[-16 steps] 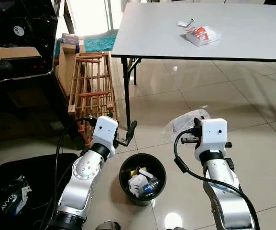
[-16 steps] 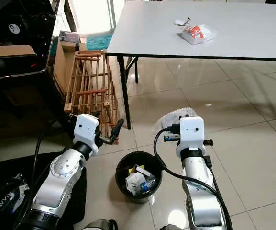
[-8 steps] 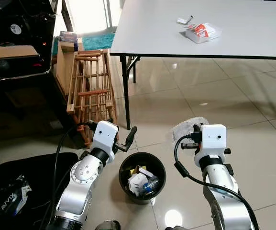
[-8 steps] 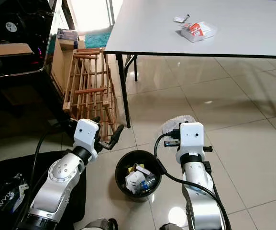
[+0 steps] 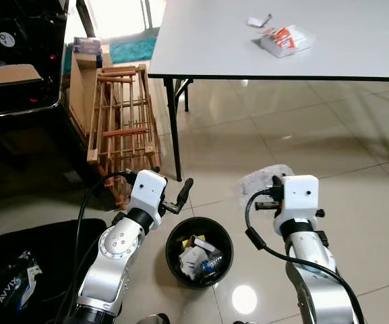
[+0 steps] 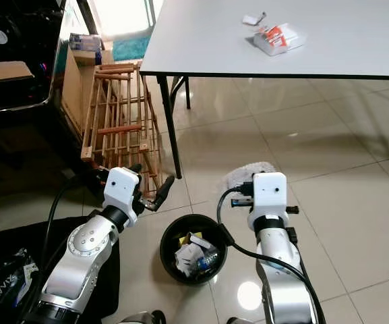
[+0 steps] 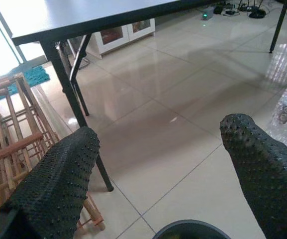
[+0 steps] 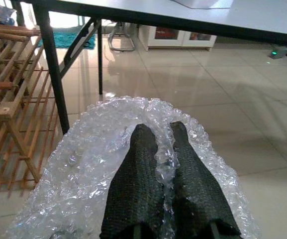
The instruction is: Picking trash to rubbish bin
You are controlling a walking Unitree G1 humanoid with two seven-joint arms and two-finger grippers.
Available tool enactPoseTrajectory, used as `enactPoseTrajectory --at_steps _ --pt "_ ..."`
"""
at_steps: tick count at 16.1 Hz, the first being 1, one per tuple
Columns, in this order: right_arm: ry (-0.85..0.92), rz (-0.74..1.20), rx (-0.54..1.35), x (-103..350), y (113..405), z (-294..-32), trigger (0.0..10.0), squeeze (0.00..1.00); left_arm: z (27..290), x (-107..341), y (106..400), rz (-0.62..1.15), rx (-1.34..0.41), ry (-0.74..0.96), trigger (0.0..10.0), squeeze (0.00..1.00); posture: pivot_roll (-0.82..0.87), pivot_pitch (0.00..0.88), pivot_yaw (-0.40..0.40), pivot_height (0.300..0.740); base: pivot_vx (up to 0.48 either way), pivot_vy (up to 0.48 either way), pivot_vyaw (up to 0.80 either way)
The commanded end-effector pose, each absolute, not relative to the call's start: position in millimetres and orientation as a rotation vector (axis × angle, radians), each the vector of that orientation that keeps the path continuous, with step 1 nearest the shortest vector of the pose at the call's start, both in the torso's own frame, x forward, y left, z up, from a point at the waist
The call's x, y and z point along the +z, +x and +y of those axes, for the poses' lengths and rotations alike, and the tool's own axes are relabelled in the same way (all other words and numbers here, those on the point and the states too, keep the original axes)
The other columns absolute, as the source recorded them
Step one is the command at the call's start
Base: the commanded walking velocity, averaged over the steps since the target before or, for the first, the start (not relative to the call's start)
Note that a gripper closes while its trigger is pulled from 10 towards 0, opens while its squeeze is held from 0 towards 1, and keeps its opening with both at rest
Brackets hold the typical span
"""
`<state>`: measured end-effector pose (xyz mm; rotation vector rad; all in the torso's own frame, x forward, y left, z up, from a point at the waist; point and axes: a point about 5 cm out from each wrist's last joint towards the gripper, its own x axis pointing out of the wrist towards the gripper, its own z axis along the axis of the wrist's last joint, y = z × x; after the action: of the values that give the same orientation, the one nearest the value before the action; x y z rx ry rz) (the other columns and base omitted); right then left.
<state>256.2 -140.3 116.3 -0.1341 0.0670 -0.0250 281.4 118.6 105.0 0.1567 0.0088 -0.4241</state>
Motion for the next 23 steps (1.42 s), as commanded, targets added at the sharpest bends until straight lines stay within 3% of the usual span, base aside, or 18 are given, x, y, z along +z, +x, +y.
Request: enactPoseTrajectory --at_steps 1,12,23 --pt "-0.131 0.058 -0.022 119.4 255.2 -139.9 10.0 0.00 119.4 105.3 280.4 0.012 -0.428 0.162 10.0 0.00 0.01 0.140 0.046 0.740 0.352 0.000 0.00" --pt "-0.142 0.062 -0.017 118.4 255.8 -140.8 10.0 0.00 119.2 106.1 280.6 0.000 -0.414 0.142 10.0 0.00 0.01 0.136 0.037 0.740 0.300 0.000 0.00" --pt "-0.164 0.054 0.003 118.4 255.4 -136.0 10.0 0.00 121.9 103.0 280.8 0.015 -0.403 0.155 10.0 0.00 0.01 0.138 0.042 0.740 0.000 0.000 0.07"
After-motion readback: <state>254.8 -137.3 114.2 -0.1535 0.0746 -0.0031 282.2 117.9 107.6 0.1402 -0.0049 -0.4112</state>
